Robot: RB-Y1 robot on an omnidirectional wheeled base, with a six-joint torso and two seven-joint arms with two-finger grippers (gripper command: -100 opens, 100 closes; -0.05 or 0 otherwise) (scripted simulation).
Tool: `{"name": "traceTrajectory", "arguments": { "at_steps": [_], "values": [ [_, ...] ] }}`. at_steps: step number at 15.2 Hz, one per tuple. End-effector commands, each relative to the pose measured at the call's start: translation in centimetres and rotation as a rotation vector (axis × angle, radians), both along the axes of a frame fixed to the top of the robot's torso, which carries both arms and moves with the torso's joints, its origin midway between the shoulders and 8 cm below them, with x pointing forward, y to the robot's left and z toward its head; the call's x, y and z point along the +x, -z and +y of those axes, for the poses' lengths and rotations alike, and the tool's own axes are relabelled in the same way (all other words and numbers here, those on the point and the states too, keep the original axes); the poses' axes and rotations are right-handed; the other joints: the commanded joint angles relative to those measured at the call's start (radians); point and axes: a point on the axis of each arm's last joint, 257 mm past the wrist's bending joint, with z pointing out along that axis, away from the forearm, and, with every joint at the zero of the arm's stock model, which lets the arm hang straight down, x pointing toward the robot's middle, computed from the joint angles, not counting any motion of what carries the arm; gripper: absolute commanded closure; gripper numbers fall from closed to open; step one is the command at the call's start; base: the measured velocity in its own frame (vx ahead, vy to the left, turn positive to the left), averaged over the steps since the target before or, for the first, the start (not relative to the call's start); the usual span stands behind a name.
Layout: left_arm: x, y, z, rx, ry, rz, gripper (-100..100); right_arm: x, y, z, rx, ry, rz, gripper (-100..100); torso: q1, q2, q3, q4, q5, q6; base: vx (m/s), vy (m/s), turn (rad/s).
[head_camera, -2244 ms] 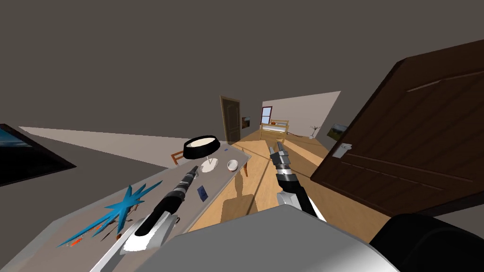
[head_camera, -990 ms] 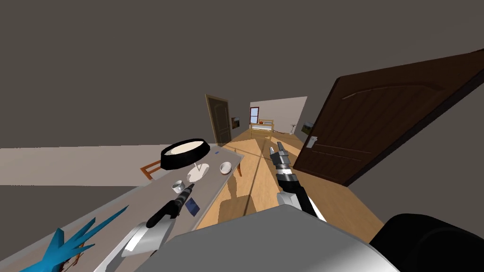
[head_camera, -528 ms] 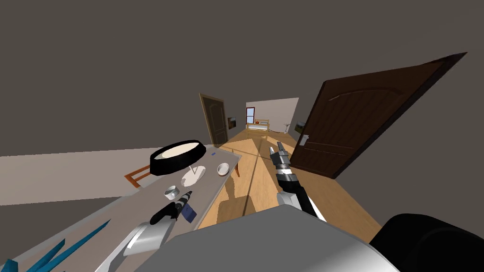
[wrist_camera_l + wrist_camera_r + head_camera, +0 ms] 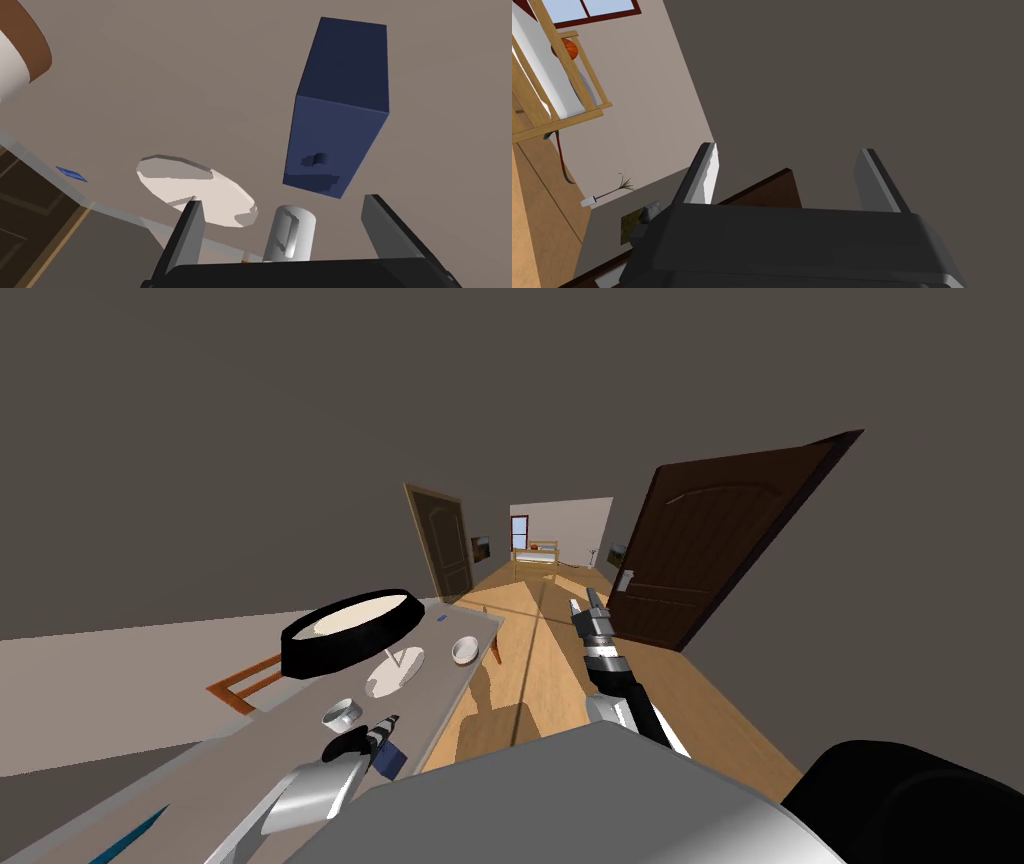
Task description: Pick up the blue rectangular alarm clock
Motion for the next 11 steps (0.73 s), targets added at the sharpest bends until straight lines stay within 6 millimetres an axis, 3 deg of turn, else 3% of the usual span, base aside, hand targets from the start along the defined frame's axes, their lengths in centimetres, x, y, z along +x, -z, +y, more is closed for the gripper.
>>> {"name": "traceTrajectory", "arguments": {
  "at_steps": [1,11],
  "values": [
    [-0.7,0.4,0.1,-0.001,-0.008,0.031,-100,0.0,0.0,0.0,0.000,0.000,0.000,0,0.000,0.000,0.000,0.000,0.000,0.000,0.007,0.020,-0.051],
    [-7.6,4.4,0.9,-0.024,-0.070,0.298,-100,0.0,0.0,0.0,0.000,0.000,0.000,0,-0.001,0.000,0.000,0.000,0.000,0.000,0.011,0.020,-0.143]
  ]
}}
